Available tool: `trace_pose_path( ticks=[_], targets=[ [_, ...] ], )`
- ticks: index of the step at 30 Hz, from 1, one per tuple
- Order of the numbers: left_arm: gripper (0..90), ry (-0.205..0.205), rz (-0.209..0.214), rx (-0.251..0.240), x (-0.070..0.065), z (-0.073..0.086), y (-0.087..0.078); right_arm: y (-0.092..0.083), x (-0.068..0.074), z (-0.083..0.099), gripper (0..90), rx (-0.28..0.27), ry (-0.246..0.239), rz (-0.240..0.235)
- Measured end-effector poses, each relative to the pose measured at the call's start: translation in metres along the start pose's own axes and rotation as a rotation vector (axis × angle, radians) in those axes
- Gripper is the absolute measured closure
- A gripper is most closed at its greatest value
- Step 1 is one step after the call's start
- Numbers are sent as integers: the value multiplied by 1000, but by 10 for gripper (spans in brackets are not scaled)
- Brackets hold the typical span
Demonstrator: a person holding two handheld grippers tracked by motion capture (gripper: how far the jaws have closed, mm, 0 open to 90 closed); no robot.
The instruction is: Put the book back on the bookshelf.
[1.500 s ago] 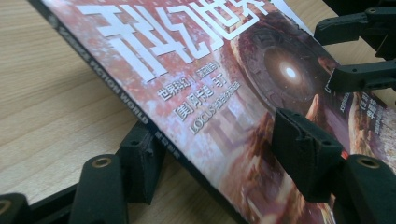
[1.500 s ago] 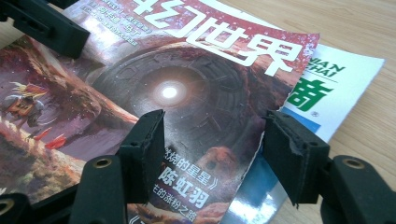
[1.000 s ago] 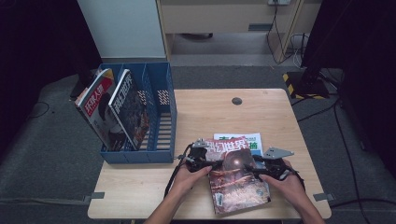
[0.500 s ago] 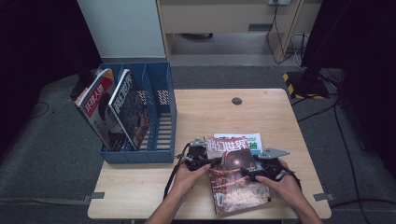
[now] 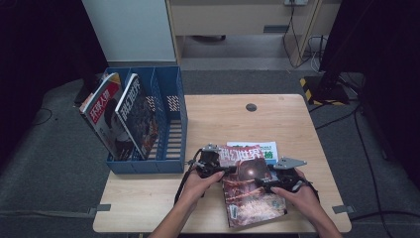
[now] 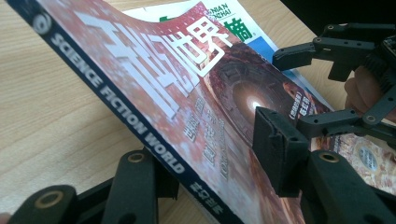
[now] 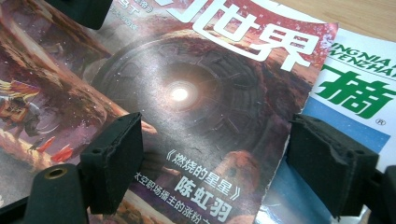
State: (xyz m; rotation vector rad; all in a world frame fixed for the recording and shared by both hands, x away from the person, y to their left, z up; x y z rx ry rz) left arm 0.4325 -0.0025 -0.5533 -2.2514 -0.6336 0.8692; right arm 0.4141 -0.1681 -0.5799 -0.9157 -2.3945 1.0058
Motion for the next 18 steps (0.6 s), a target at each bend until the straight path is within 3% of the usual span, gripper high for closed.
trace_pose_path(
  ticks=[8,18],
  targets=[
    [521,-6,15,4,3,-8,-4,0,0,0,197,-3,-11,-1],
    [502,-67,51,20,14,-17,0,1,1,-1,199,-12,-24,-3]
  ],
)
Point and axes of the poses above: each handheld gripper's, and its own axes: y roughly forward along the jaws, z roughly out of its underside, x roughly to its left, the point moved 9 cm from there along y, roughly forward along the jaws, and after that the axes turned 10 degrees about x, right-handed, at the moved point
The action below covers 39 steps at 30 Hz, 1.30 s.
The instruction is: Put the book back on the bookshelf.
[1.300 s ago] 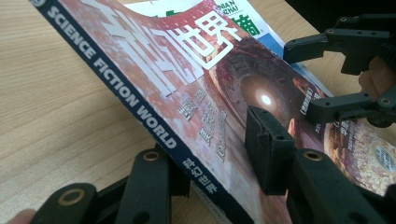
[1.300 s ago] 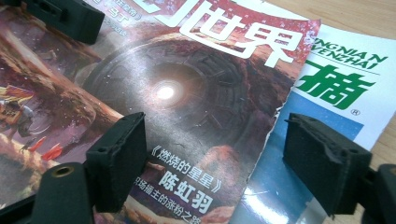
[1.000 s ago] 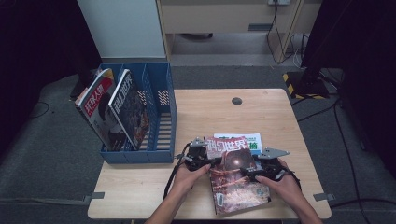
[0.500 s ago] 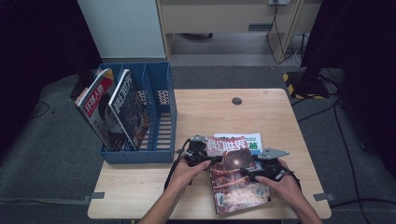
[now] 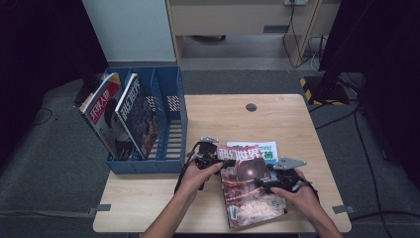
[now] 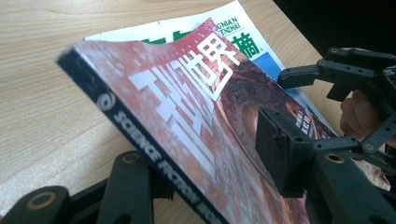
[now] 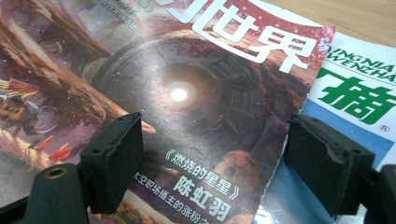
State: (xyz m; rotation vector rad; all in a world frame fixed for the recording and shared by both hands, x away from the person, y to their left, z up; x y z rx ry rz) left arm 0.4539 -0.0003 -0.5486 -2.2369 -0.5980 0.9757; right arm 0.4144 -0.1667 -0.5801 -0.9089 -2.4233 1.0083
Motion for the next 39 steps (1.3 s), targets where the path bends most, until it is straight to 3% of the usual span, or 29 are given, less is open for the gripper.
trace_pose_path(
  ticks=[14,26,29,32,36,39],
  targets=[
    [495,-25,21,36,5,-8,13,-1,1,-1,209,-7,-26,5],
    [505,-73,50,63,8,-12,20,-1,1,-1,210,-8,-39,14],
    [458,-82,64,73,8,-12,22,-1,1,-1,210,-8,-38,14],
    [389,-76,108,60,6,-12,22,-1,1,-1,210,-8,-32,13],
    [456,-64,60,62,8,-13,22,-1,1,-1,209,-7,-29,12],
    [507,-81,57,63,8,-13,22,-1,1,-1,209,-7,-30,13]
  ],
)
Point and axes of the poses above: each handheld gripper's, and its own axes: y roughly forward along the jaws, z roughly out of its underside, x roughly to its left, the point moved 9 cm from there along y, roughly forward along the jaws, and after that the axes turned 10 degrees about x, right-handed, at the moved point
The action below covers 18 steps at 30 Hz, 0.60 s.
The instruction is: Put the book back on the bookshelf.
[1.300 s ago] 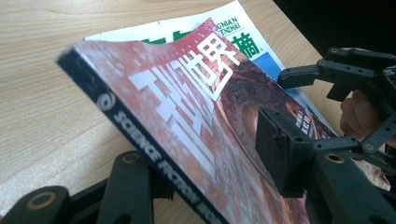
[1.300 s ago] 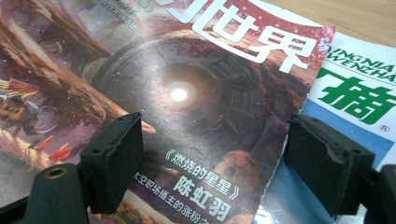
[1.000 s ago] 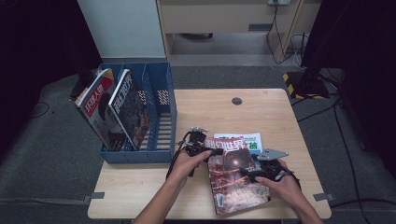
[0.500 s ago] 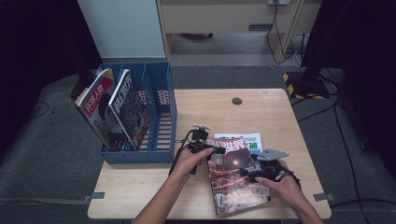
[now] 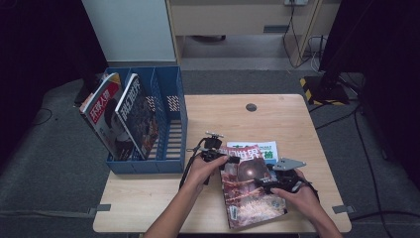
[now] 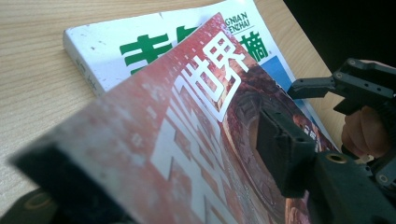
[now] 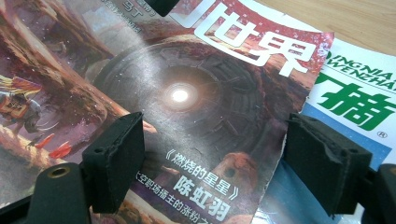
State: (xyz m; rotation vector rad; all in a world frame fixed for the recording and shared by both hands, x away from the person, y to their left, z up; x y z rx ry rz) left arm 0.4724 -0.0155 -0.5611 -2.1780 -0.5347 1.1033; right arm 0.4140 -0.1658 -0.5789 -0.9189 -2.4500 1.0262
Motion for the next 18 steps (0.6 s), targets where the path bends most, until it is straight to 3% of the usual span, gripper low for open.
trace_pose_path(
  ticks=[10,18],
  targets=[
    [530,-16,3,-17,0,-1,1,0,0,0,210,0,4,-1],
    [695,-35,13,-62,-7,-6,-7,-1,0,1,209,6,16,-7]
  ],
)
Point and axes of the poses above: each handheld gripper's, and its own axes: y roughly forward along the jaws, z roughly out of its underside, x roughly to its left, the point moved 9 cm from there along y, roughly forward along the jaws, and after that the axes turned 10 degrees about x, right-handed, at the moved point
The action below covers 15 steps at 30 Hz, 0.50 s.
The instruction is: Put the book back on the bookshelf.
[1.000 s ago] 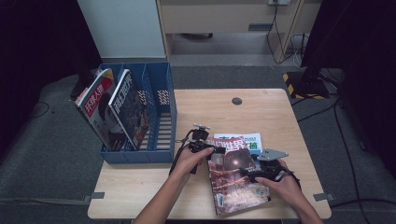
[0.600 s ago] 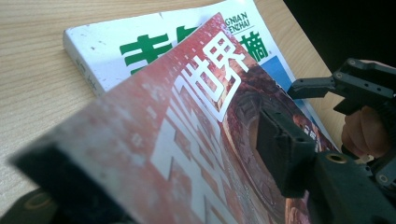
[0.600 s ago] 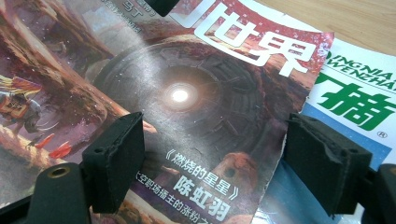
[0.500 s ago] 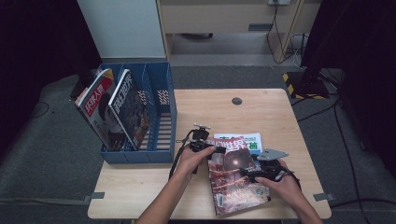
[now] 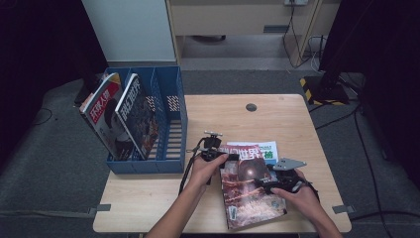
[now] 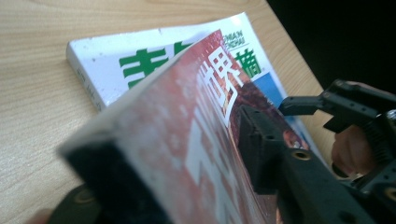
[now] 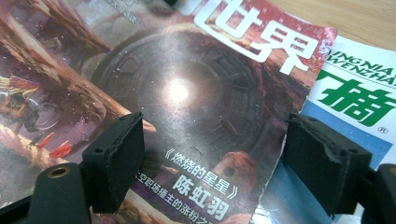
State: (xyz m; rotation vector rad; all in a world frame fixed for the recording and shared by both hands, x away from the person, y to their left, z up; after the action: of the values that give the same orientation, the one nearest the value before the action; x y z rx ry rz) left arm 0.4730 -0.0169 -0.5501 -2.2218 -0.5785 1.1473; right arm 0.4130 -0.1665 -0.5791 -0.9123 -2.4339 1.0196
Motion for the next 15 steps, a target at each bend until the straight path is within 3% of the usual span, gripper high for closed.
trace_pose_path(
  ticks=[6,15],
  targets=[
    [771,36,-1,-22,-11,-6,-6,0,-1,-1,172,0,28,-9],
    [789,170,-47,-22,-36,-14,-20,-1,-2,-4,99,-21,105,-49]
  ],
)
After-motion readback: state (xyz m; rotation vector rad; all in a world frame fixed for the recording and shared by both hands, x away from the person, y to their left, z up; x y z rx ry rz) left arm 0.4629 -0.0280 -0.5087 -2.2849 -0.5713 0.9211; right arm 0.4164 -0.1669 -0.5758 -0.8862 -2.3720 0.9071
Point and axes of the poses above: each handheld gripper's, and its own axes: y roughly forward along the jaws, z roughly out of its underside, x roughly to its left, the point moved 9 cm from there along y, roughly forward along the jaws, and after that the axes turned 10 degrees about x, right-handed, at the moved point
